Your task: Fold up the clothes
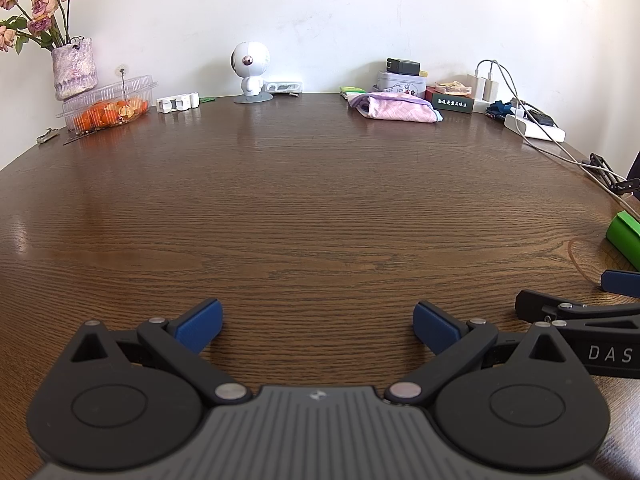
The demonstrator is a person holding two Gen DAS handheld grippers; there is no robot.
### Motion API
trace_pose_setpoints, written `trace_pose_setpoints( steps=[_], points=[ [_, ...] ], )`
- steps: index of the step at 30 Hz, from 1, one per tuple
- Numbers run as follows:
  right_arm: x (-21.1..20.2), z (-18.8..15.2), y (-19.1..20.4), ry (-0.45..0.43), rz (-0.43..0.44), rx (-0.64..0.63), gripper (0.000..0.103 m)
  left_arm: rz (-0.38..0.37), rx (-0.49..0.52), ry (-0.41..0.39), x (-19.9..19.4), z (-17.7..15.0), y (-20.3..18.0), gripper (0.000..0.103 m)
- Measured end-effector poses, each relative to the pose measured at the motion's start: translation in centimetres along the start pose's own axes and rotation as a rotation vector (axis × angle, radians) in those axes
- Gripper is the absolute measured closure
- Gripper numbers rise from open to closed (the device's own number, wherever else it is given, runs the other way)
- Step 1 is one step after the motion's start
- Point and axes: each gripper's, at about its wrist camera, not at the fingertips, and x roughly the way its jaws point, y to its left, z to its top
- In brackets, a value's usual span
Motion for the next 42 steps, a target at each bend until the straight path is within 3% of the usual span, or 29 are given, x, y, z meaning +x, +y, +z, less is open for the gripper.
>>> trace_pose_setpoints(
  steps=[31, 32, 34, 36, 37, 42],
  points=[
    [0.3, -0.3, 0.0, 0.000, -0.017, 0.013, 0.000, -0.004, 0.016, 0.015, 0.2, 0.2, -0.1, 0.001],
    [0.3, -0.2, 0.1, 0.004, -0.020, 0.011, 0.000, -0.024, 0.021, 0.037, 0.3, 0.6, -0.1, 0.001],
    [0.8, 0.7, -0.1, 0.045, 0.005, -0.027, 0.000, -0.161, -0.019, 0.054, 0.1, 1.9, 0.5, 0.001],
    [1.1, 2.8, -0.6, 0.088, 0.080, -0.070, 0.001, -0.262, -0.074, 0.009, -0.5, 4.1, 1.1, 0.001],
    [1.0, 4.1, -1.2, 0.069, 0.103, -0.044, 0.001, -0.292, -0.083, -0.015, -0.7, 5.4, 1.2, 0.001],
    [3.4, 13.1, -4.3, -0.020, 0.162, 0.048, 0.000, -0.315, -0.047, -0.157, 2.1, 14.3, -0.2, 0.001]
  ],
)
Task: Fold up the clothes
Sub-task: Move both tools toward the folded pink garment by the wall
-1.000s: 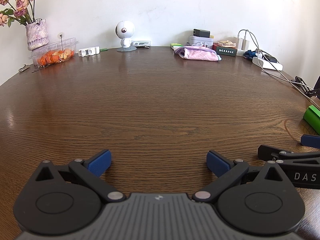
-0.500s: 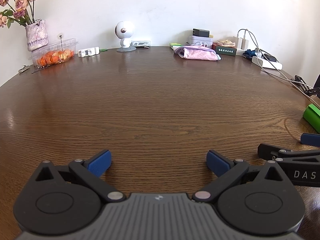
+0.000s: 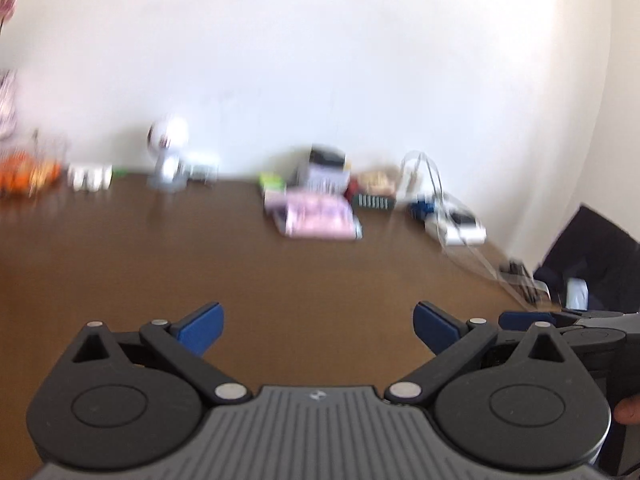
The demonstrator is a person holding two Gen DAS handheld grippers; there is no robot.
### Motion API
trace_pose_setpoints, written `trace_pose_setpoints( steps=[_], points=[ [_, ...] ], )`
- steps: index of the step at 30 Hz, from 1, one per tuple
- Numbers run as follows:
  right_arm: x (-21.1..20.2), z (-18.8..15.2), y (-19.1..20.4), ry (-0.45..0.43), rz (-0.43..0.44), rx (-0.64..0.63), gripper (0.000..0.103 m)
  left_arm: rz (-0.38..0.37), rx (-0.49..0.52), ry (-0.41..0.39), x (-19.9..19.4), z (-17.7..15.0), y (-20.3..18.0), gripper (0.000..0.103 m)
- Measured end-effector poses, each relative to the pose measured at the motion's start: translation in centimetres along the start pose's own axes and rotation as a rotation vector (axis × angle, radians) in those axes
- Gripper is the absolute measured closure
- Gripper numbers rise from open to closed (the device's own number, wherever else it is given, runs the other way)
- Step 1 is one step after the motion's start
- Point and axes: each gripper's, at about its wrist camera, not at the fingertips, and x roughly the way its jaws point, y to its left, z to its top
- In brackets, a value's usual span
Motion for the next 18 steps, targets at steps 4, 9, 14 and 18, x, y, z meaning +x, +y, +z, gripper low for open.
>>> trace_pose_setpoints(
  steps=[4, 9, 14, 18],
  points=[
    [6.6, 6.6, -2.6, -0.066, -0.026, 0.057, 0.000, 0.055, -0.077, 0.024, 8.5, 5.2, 2.0, 0.001],
    [16.1, 12.2, -6.6, -0.038, -0.040, 0.120, 0.008, 0.034, -0.118, 0.130, 19.4, 6.9, 4.6, 0.006],
    [23.8, 13.9, -9.1, 0.078, 0.008, 0.119, 0.042, 0.013, -0.202, 0.252, 27.5, 6.6, 5.2, 0.037],
    [26.7, 13.8, -9.4, 0.151, 0.062, 0.112, 0.063, -0.014, -0.167, 0.303, 30.5, 6.9, 4.3, 0.070]
  ],
)
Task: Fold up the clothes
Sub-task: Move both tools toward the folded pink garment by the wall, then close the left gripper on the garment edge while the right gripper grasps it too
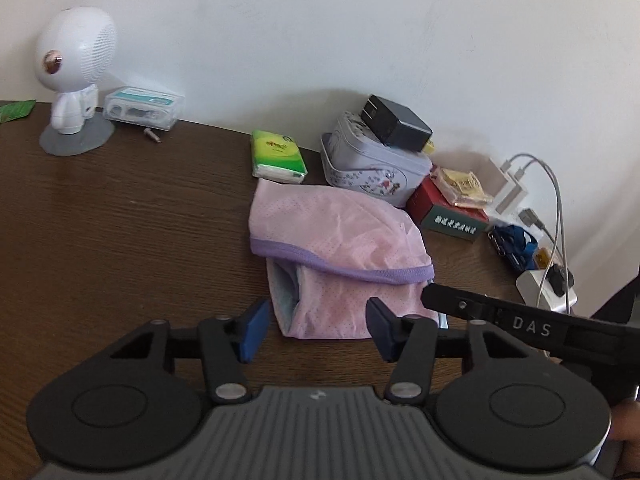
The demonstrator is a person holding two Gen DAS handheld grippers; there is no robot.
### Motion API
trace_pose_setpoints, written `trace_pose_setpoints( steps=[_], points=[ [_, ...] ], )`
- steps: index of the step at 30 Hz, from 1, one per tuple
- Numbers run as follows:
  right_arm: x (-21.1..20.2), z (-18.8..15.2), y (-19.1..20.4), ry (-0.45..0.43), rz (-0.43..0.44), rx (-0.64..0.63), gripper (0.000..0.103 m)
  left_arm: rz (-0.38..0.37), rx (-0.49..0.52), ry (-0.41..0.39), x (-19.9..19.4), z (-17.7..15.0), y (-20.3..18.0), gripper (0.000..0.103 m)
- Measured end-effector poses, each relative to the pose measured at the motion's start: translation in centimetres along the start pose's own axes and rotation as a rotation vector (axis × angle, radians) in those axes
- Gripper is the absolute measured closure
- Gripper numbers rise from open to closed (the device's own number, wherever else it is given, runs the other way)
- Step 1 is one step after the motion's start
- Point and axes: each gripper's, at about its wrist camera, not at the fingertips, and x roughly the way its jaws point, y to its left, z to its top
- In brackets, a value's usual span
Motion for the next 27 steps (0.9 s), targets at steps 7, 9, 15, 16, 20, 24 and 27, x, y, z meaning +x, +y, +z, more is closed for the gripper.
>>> trace_pose_setpoints(
  steps=[7, 9, 15, 16, 20, 24, 27],
  points=[
    [-1.1, -1.0, 2.9, -0.068, -0.021, 0.009, 0.102, -0.035, 0.037, -0.033, -1.3, -0.8, -0.4, 0.102],
    [-4.5, -1.3, 4.4, -0.145, 0.033, 0.014, 0.102, -0.046, 0.077, -0.094, -4.3, -1.0, -1.2, 0.102],
    [-16.9, -2.2, 8.9, -0.387, 0.180, -0.022, 0.102, -0.077, 0.130, -0.321, -18.2, -1.2, -4.3, 0.102],
    [-19.4, -2.3, 9.4, -0.428, 0.202, -0.032, 0.102, -0.086, 0.145, -0.366, -21.1, -1.2, -5.1, 0.102],
    [-29.5, -3.5, 11.6, -0.586, 0.265, -0.077, 0.102, -0.137, 0.224, -0.545, -32.4, -2.6, -8.5, 0.102],
    [-37.7, -6.6, 13.0, -0.726, 0.312, -0.106, 0.102, -0.129, 0.328, -0.636, -39.6, -6.3, -11.5, 0.102],
    [-39.4, -10.0, 12.7, -0.708, 0.315, -0.120, 0.102, -0.093, 0.378, -0.588, -41.2, -10.2, -12.0, 0.102]
  ],
)
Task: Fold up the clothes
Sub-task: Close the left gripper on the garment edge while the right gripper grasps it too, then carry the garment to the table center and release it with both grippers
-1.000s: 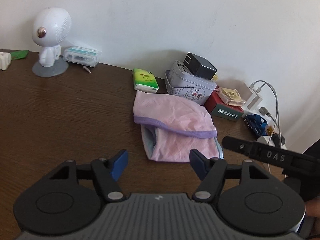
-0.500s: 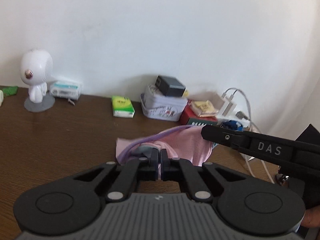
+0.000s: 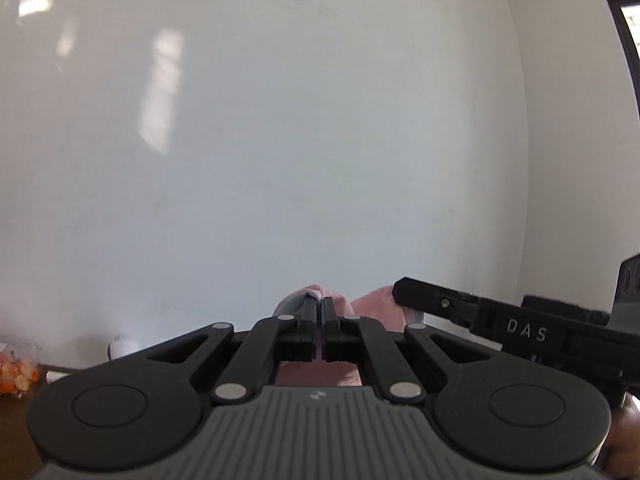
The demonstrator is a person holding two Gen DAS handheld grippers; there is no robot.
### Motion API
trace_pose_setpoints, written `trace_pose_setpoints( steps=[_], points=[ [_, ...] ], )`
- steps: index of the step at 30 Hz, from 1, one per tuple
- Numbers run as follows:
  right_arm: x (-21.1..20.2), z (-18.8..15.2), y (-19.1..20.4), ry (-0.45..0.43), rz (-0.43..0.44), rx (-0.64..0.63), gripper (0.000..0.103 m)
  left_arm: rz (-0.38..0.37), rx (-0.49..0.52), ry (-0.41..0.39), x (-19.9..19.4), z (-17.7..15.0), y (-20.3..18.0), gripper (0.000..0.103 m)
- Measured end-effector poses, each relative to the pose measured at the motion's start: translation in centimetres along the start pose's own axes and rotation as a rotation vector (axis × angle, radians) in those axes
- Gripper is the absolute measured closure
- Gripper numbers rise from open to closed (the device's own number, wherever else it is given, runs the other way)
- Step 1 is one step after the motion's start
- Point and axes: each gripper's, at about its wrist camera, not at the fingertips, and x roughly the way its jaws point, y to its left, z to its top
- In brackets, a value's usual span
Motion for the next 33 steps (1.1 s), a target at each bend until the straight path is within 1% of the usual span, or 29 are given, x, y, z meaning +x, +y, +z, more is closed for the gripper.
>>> trace_pose_setpoints(
  steps=[2, 5, 7, 9, 11, 13, 14, 16, 17, 18, 19, 20, 22, 23, 25, 29, 30, 33],
  points=[
    [-0.9, -2.7, -0.6, 0.076, -0.009, 0.019, 0.102, 0.016, -0.006, 0.091, -0.6, -3.5, -0.2, 0.102],
    [-1.6, -9.2, -1.5, 0.275, -0.051, 0.027, 0.102, 0.057, -0.057, 0.244, -0.7, -10.6, -0.2, 0.102],
    [-3.2, -13.6, -2.0, 0.390, -0.061, 0.030, 0.102, 0.068, -0.081, 0.323, -1.4, -15.5, -0.5, 0.102],
    [-5.0, -17.5, -2.3, 0.494, -0.067, 0.030, 0.102, 0.078, -0.127, 0.391, -2.6, -19.4, -0.6, 0.102],
    [-7.4, -19.8, -2.0, 0.557, -0.057, 0.023, 0.102, 0.076, -0.191, 0.458, -4.1, -22.5, -0.3, 0.102],
    [-9.6, -20.9, -1.2, 0.591, -0.031, 0.016, 0.102, 0.096, -0.202, 0.524, -5.4, -24.4, 0.1, 0.102],
    [-10.6, -21.3, -0.7, 0.612, -0.013, 0.006, 0.100, 0.090, -0.199, 0.546, -6.3, -24.7, 0.5, 0.101],
    [-12.0, -21.7, -0.2, 0.649, 0.049, -0.006, 0.093, 0.055, -0.217, 0.554, -7.8, -24.3, 0.9, 0.098],
    [-12.4, -21.5, -0.1, 0.650, 0.086, -0.001, 0.078, 0.050, -0.225, 0.540, -8.6, -23.6, 1.1, 0.090],
    [-12.9, -21.1, -0.2, 0.628, 0.106, 0.010, 0.067, 0.057, -0.227, 0.522, -8.9, -22.9, 1.5, 0.075],
    [-13.3, -20.5, -0.4, 0.596, 0.111, 0.021, 0.047, 0.079, -0.232, 0.500, -8.9, -22.1, 2.0, 0.065],
    [-13.5, -19.9, -0.7, 0.564, 0.105, 0.026, 0.038, 0.104, -0.237, 0.483, -8.9, -21.7, 2.6, 0.057],
    [-13.1, -18.9, -1.4, 0.523, 0.056, 0.020, 0.036, 0.140, -0.236, 0.473, -7.8, -21.2, 3.3, 0.057],
    [-12.4, -18.6, -1.9, 0.515, 0.022, 0.016, 0.036, 0.154, -0.230, 0.471, -7.0, -21.2, 3.5, 0.057],
    [-11.3, -18.8, -2.9, 0.528, -0.043, 0.019, 0.036, 0.190, -0.223, 0.475, -5.5, -21.2, 4.0, 0.056],
    [-9.9, -19.8, -4.5, 0.547, -0.151, 0.006, 0.036, 0.197, -0.240, 0.509, -2.1, -21.5, 5.1, 0.052],
    [-9.6, -19.9, -5.0, 0.548, -0.162, 0.009, 0.036, 0.190, -0.236, 0.513, -1.2, -21.4, 5.3, 0.048],
    [-7.9, -19.8, -6.8, 0.557, -0.176, 0.067, 0.036, 0.170, -0.238, 0.529, 1.8, -21.2, 5.9, 0.042]
  ],
)
